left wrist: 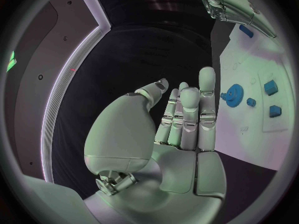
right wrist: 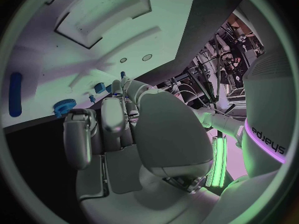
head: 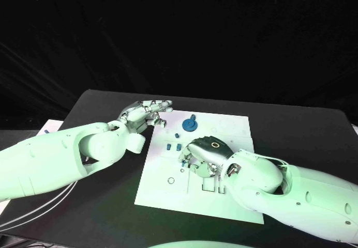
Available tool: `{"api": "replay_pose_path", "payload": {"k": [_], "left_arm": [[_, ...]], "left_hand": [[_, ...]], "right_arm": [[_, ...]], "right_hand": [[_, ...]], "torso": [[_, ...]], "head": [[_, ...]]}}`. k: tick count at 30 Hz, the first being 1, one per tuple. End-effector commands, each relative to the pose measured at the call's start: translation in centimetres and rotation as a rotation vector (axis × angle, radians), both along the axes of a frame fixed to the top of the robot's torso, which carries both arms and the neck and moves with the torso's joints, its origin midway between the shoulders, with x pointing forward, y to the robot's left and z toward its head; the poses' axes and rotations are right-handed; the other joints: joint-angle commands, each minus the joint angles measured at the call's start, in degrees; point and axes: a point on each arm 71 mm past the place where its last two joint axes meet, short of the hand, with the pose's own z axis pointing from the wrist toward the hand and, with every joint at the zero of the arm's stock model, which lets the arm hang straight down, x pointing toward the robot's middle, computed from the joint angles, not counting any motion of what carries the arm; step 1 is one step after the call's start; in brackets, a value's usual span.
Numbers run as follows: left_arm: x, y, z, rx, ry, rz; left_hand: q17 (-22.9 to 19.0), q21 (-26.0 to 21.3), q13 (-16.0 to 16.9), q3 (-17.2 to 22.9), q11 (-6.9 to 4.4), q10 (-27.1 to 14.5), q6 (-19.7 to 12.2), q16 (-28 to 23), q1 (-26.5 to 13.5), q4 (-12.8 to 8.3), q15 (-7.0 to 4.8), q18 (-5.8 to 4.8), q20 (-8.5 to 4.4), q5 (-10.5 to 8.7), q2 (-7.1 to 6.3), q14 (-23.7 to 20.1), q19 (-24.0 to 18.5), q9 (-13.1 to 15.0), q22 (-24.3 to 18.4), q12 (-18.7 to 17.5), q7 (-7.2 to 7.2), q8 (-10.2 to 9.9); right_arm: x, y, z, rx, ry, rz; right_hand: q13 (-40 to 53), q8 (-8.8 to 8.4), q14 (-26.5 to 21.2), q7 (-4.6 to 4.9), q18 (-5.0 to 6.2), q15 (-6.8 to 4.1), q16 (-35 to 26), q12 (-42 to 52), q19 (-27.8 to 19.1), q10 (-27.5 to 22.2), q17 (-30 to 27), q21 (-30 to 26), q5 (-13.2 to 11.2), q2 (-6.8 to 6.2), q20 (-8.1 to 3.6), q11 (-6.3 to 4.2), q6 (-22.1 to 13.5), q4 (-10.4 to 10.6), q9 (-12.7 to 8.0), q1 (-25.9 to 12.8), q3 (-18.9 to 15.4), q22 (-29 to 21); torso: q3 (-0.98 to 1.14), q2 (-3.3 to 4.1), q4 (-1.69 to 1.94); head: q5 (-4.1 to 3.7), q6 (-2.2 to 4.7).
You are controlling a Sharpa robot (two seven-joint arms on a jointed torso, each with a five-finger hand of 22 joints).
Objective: Assemble the parts on the task board
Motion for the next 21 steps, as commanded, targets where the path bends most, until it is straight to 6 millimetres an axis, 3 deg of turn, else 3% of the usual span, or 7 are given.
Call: {"api": "replay_pose_path", "payload": {"k": [1,21], "left_arm": [[-0.1,-0.4,0.1,-0.011,-0.009,-0.022],[-0.1,-0.4,0.1,-0.011,-0.007,-0.025]], "left_hand": [[-0.05,-0.33,0.07,-0.43,0.07,-0.32,-0.37,-0.25,0.27,-0.02,-0.02,0.8,0.19,0.17,0.21,-0.4,-0.36,-0.06,-0.06,0.1,-0.08,0.11],[-0.02,-0.35,0.08,-0.5,0.09,-0.38,-0.4,-0.21,0.21,0.0,0.0,0.79,0.21,0.16,0.24,-0.41,-0.36,-0.06,-0.08,0.18,-0.06,0.16]], "right_arm": [[-0.1,0.3,-0.4,-0.004,0.011,0.022],[0.1,0.6,-1.7,-0.065,0.046,0.013]], "right_hand": [[0.02,0.16,2.13,0.38,-0.48,0.33,0.19,0.25,0.17,0.28,-0.04,0.06,0.18,-0.2,0.36,0.24,-0.16,-0.04,0.05,-0.43,0.3,7.57],[-0.09,0.16,2.08,0.48,-0.45,0.44,0.19,0.26,0.08,0.26,-0.17,-0.01,-0.19,-0.29,0.47,0.35,-0.19,-0.16,0.1,-0.89,0.36,7.47]], "torso": [[0.1,0.02,-0.05],[0.1,0.01,-0.03]], "head": [[0.38,-0.15],[1.11,-0.91]]}}
